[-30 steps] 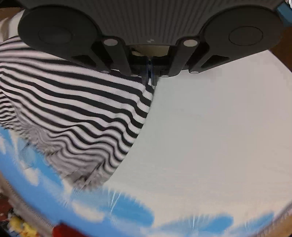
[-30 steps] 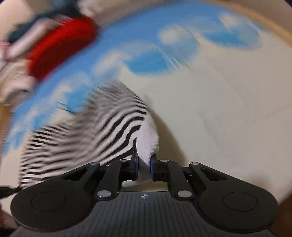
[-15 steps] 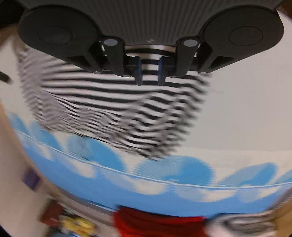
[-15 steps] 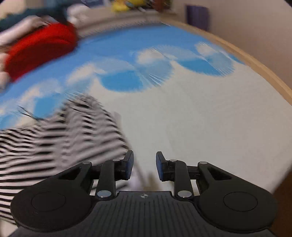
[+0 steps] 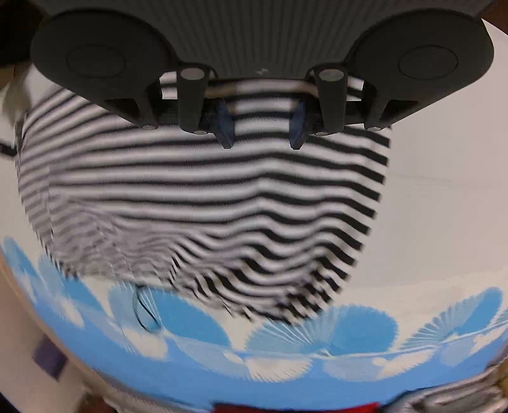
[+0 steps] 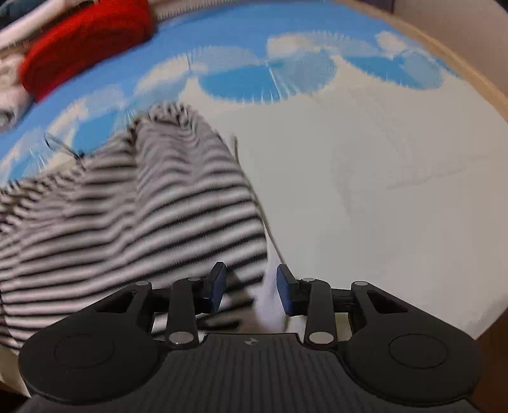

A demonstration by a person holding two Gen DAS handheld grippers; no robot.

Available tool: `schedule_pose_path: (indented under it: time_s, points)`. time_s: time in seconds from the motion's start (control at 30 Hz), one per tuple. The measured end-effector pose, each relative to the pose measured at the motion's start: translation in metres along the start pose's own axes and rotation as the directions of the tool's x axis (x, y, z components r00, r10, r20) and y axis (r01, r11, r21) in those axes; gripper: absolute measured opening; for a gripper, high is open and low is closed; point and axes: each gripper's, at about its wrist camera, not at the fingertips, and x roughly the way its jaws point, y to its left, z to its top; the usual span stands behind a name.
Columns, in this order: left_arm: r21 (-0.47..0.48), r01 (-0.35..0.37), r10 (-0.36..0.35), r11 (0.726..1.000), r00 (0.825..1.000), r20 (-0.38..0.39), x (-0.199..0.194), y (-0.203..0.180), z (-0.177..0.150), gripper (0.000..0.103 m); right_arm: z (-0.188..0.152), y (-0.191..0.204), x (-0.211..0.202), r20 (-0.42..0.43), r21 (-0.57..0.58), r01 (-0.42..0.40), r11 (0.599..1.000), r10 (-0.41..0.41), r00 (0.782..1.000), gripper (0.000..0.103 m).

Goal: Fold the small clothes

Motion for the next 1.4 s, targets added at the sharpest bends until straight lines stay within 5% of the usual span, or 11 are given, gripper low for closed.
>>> schedule_pose_path:
  time_s: [0.13, 0.23, 0.33, 0.43, 0.63, 0.9, 1.03, 1.13, 1.27, 1.4]
  points:
    - [-0.093, -0.02, 0.024, 0.995, 0.999, 0.036, 0.0, 0.012, 0.013, 0.043, 0.001, 0.006, 0.006, 0.004, -0.016, 0.052, 0.999, -0.052, 0.999, 0.037]
    - [-0.133, -0.039, 0.039, 0.99, 0.999, -0.004, 0.018, 0.019, 0.025, 0.043, 0.01, 0.02, -0.007, 0.115, -0.052, 0.06, 0.997, -0.053, 0.992, 0.037]
    - [-0.159, -0.118, 0.104, 0.98, 0.991, -0.089, 0.037, 0.026, 0.027, 0.044, 0.016, 0.042, -0.023, 0.21, -0.128, 0.042, 0.991, -0.014, 0.977, 0.037]
    - [-0.211, -0.126, 0.114, 0.969, 0.991, -0.068, 0.032, 0.032, 0.033, 0.045, 0.021, 0.069, -0.028, 0.235, -0.193, -0.004, 0.981, 0.05, 0.971, 0.038]
    - [-0.241, -0.138, 0.142, 0.961, 0.99, -0.001, 0.019, 0.043, 0.041, 0.045, 0.023, 0.137, -0.001, 0.129, -0.277, -0.125, 0.953, 0.166, 0.978, 0.039]
    - [-0.285, -0.086, 0.104, 0.955, 0.993, 0.049, 0.004, 0.062, 0.047, 0.045, 0.035, 0.176, 0.076, -0.024, -0.25, -0.018, 0.968, 0.012, 1.0, 0.04]
    - [-0.27, -0.052, 0.076, 0.962, 0.994, 0.08, -0.002, 0.062, 0.049, 0.045, 0.053, 0.175, 0.08, -0.045, -0.234, -0.027, 0.972, 0.016, 0.999, 0.041]
    - [-0.228, -0.01, 0.035, 0.974, 0.994, 0.103, -0.006, 0.056, 0.052, 0.045, 0.064, 0.167, 0.056, 0.014, -0.286, -0.017, 0.958, 0.022, 1.0, 0.043]
    - [-0.099, 0.048, -0.036, 0.994, 0.992, 0.124, -0.006, 0.029, 0.053, 0.045, 0.072, 0.134, 0.025, 0.071, -0.281, -0.028, 0.959, 0.05, 0.996, 0.045]
    - [0.026, 0.068, -0.071, 0.997, 0.991, 0.111, 0.0, 0.0, 0.051, 0.046, 0.059, 0.093, 0.025, 0.029, -0.261, -0.007, 0.965, 0.015, 0.999, 0.046]
